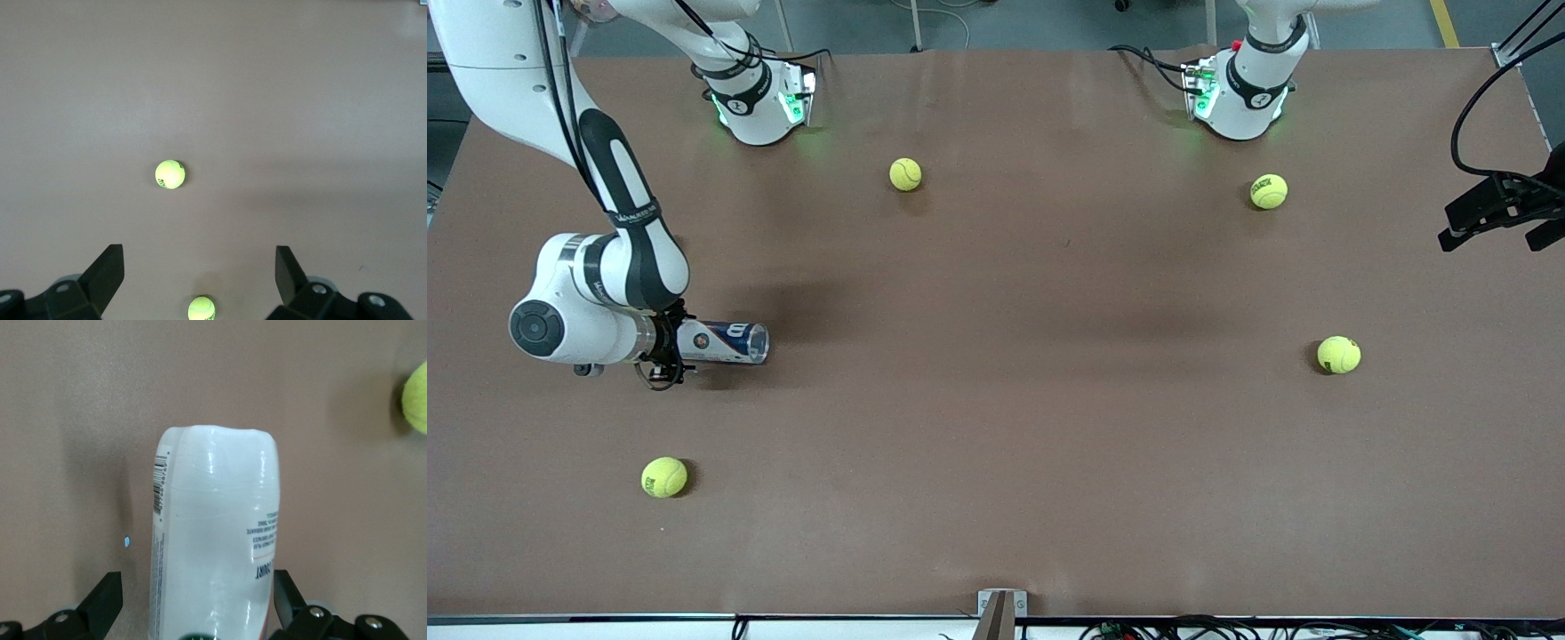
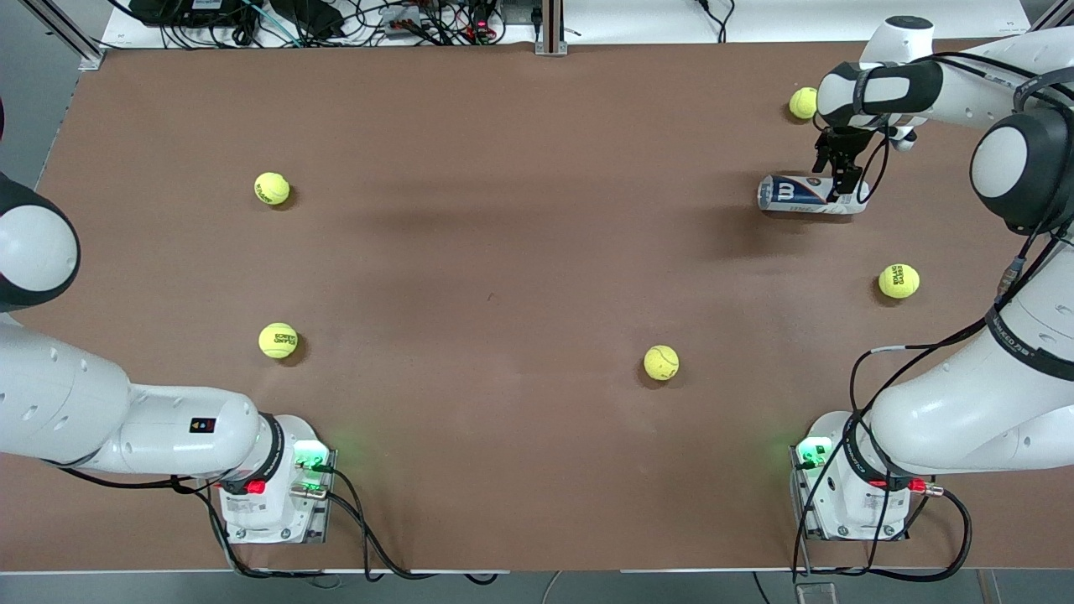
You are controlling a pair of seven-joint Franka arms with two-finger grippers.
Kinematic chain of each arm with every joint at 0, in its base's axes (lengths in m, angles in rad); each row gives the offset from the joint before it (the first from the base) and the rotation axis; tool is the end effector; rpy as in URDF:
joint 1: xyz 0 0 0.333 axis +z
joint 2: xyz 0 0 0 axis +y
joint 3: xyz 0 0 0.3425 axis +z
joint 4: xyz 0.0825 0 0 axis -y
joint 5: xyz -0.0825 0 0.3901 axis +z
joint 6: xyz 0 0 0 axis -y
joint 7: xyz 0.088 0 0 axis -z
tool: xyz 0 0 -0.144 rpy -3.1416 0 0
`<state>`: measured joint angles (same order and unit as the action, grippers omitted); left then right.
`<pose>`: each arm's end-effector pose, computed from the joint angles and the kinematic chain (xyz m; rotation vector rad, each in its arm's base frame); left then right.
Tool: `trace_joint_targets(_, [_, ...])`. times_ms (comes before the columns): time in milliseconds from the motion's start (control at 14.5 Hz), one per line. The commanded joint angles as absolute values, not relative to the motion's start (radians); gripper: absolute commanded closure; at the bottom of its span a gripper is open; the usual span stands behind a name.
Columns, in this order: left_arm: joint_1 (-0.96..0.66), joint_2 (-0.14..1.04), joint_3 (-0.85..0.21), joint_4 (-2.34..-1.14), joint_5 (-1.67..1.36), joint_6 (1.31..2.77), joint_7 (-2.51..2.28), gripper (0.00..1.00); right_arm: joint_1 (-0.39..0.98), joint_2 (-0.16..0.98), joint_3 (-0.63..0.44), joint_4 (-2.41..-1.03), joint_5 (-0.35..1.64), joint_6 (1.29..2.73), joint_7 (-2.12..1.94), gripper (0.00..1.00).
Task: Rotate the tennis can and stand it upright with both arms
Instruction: 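Lower the right gripper onto the white tennis can and grasp it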
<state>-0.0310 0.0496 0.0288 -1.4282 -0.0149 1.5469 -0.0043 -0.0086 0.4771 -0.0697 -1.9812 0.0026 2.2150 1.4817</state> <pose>0.5778 -0.0039 0.6518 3.1260 0.0018 0.1080 0.5899 -0.0461 0.1886 2.1006 -2.0738 -0.2447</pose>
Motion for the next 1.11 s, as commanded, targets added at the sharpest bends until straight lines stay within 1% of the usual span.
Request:
trace_joint_targets(0, [-0.028,0.04,0.028,-1.428,-0.017,1.543,0.009,0.0,-0.008,0.471,-0.069,-2.057,0.003,2.314,1.496,0.0])
trace_joint_targets(138, [-0.028,0.04,0.028,-1.428,-0.017,1.543,0.009,0.0,-0.003,0.472,-0.069,-2.074,0.003,2.338,1.496,0.01])
trace_joint_targets(207, [-0.028,0.04,0.028,-1.428,-0.017,1.543,0.009,0.0,-0.005,0.472,-0.069,-2.072,0.003,2.332,1.494,0.07])
trace_joint_targets(276, [-0.028,0.04,0.028,-1.428,-0.017,1.543,0.009,0.0,-0.003,0.471,-0.069,-2.072,0.003,2.32,1.493,0.16])
trace_joint_targets(346, [-0.028,0.04,0.028,-1.428,-0.017,1.543,0.009,0.0,-0.002,0.471,-0.068,-2.069,0.003,2.3,1.493,0.22])
trace_joint_targets(415, [-0.028,0.04,0.028,-1.428,-0.017,1.543,0.009,0.0,0.002,0.465,-0.066,-2.065,0.003,2.283,1.493,0.24])
trace_joint_targets(829, [-0.028,0.04,0.028,-1.428,-0.017,1.543,0.009,0.0,0.057,0.402,-0.06,-1.925,0.018,1.996,1.523,0.26])
trace_joint_targets(1037, [-0.028,0.04,0.028,-1.428,-0.015,1.543,0.009,0.0,0.116,0.385,-0.055,-1.844,0.023,1.861,1.61,0.26])
